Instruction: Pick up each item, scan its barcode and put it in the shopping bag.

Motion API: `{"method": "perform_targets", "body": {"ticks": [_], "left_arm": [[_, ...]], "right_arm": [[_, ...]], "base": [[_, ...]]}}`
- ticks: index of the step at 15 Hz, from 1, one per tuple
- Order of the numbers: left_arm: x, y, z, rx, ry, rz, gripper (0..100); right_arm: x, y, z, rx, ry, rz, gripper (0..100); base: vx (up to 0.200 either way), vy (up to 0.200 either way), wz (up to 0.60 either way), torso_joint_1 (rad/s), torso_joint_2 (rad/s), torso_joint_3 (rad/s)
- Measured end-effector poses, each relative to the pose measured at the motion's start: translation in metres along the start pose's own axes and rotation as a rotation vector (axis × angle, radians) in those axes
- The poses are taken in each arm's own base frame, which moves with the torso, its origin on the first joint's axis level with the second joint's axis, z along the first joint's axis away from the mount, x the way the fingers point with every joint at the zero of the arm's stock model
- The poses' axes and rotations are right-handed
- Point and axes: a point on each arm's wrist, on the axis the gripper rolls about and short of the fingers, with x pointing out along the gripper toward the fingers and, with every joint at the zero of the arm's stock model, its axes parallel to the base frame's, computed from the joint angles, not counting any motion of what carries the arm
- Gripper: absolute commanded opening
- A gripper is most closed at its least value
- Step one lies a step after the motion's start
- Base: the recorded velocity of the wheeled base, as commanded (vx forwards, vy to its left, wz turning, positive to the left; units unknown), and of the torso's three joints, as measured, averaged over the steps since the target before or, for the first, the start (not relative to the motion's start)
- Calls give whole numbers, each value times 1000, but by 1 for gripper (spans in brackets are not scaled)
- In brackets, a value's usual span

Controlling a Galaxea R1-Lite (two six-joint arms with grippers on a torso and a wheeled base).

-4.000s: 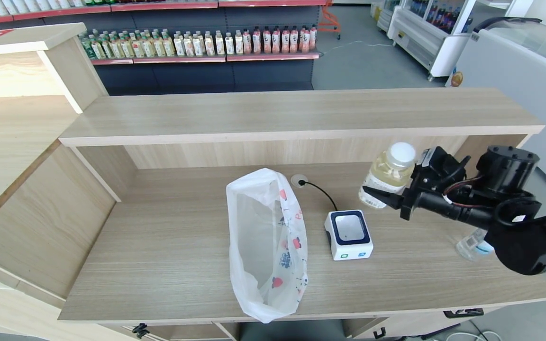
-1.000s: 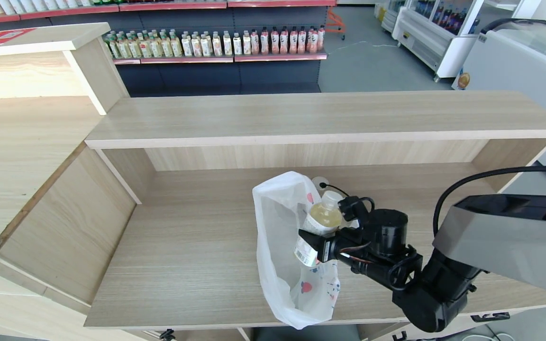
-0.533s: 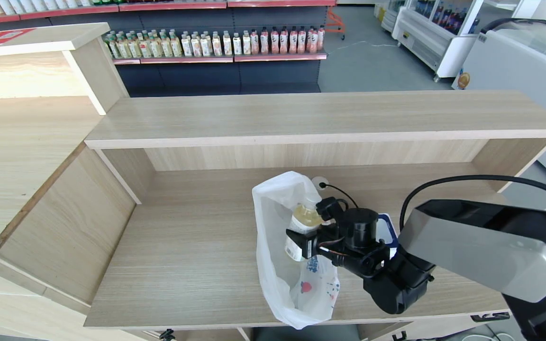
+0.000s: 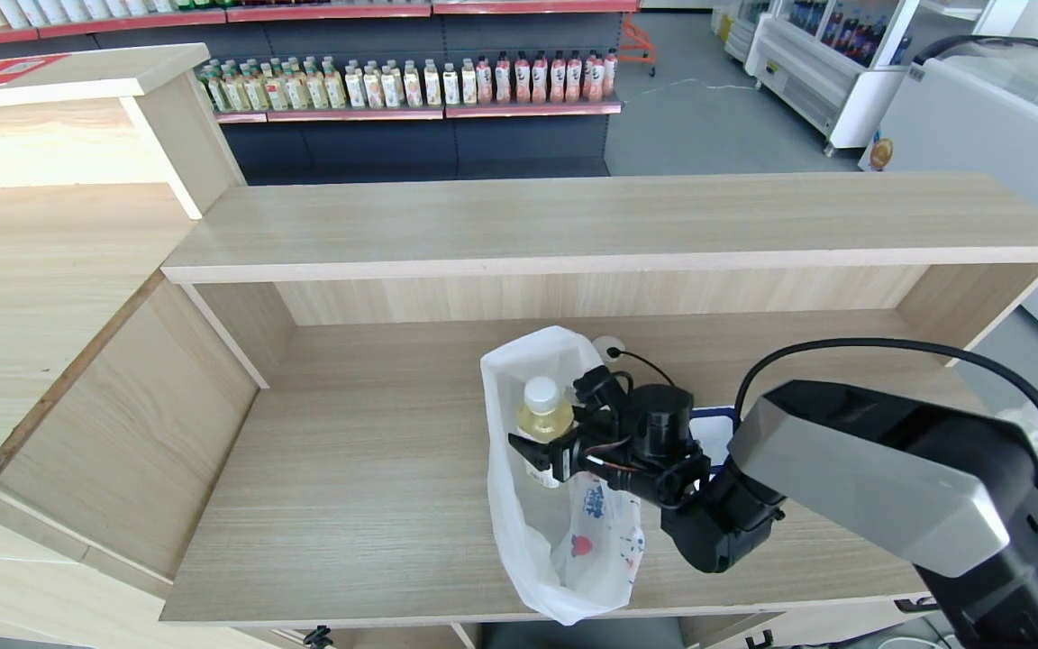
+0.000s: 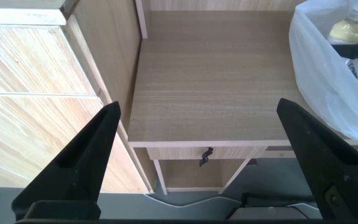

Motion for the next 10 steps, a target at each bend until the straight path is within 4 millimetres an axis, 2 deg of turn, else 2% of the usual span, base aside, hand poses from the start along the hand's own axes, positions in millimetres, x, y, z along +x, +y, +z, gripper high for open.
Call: {"method": "perform_targets", "body": {"ticks": [2,6,10], "left_arm": [[0,0,0,0,0,0,100],[0,0,0,0,0,0,100],[0,0,0,0,0,0,100]], "right_arm": [[0,-1,5,11,-13,0,100],[-10,2,27,155,-44,5,100],[-39,-1,47,275,-46,-21,100]], "base": [[0,0,0,0,0,0],[0,0,0,0,0,0],[0,0,0,0,0,0]]}}
